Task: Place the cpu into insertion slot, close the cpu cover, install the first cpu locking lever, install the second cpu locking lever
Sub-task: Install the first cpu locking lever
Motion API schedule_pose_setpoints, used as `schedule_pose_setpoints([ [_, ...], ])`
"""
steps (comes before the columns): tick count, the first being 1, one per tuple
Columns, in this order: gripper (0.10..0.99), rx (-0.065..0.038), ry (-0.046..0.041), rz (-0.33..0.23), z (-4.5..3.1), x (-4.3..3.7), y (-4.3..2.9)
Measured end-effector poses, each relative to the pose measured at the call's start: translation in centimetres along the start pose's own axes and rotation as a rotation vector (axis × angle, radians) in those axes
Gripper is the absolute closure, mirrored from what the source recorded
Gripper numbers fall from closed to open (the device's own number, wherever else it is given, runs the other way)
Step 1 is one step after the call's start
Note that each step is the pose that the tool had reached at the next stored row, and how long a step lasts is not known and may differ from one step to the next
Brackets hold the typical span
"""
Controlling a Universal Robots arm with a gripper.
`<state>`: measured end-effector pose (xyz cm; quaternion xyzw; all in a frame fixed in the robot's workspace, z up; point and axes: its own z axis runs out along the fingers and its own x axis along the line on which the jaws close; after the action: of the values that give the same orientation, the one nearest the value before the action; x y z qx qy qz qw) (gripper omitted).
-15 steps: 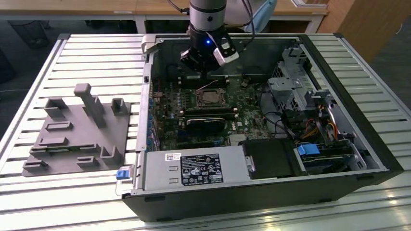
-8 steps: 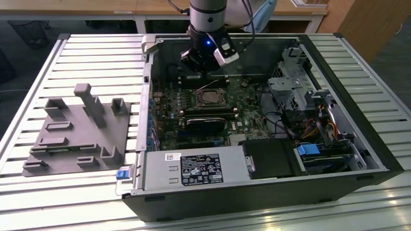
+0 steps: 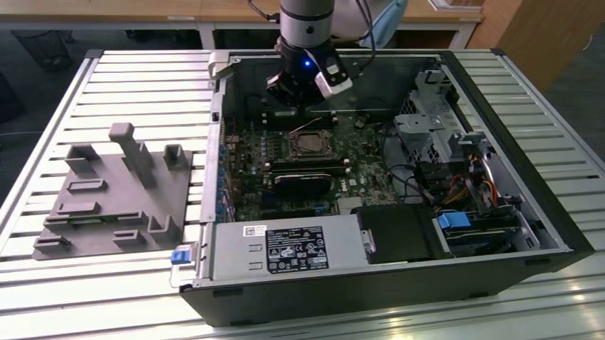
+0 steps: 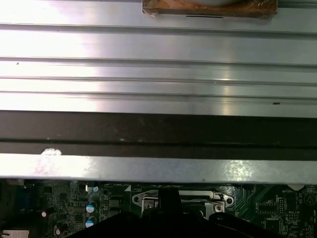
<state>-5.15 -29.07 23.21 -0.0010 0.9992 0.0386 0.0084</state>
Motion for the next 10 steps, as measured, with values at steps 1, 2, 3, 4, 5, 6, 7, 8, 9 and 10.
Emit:
schedule_pose_setpoints([
  [1, 0.98, 0.0, 0.0, 0.0, 0.02, -0.01, 0.0],
  [2, 0.98, 0.0, -0.0001, 0.0, 0.06, -0.03, 0.0],
  [3, 0.98, 0.0, -0.0001, 0.0, 0.1, -0.07, -0.01],
  [4, 0.98, 0.0, 0.0, 0.0, 0.15, -0.13, -0.01],
  [5, 0.98, 0.0, 0.0, 0.0, 0.22, -0.19, -0.02],
  [6, 0.98, 0.0, 0.0, 0.0, 0.3, -0.27, -0.02],
  [7, 0.98, 0.0, 0.0, 0.0, 0.36, -0.36, -0.02],
  [8, 0.98, 0.0, 0.0002, 0.0, 0.41, -0.45, 0.0],
  [9, 0.98, 0.0, 0.0001, 0.0, 0.47, -0.55, 0.04],
  [10, 0.98, 0.0, 0.0, 0.0, 0.52, -0.64, 0.07],
])
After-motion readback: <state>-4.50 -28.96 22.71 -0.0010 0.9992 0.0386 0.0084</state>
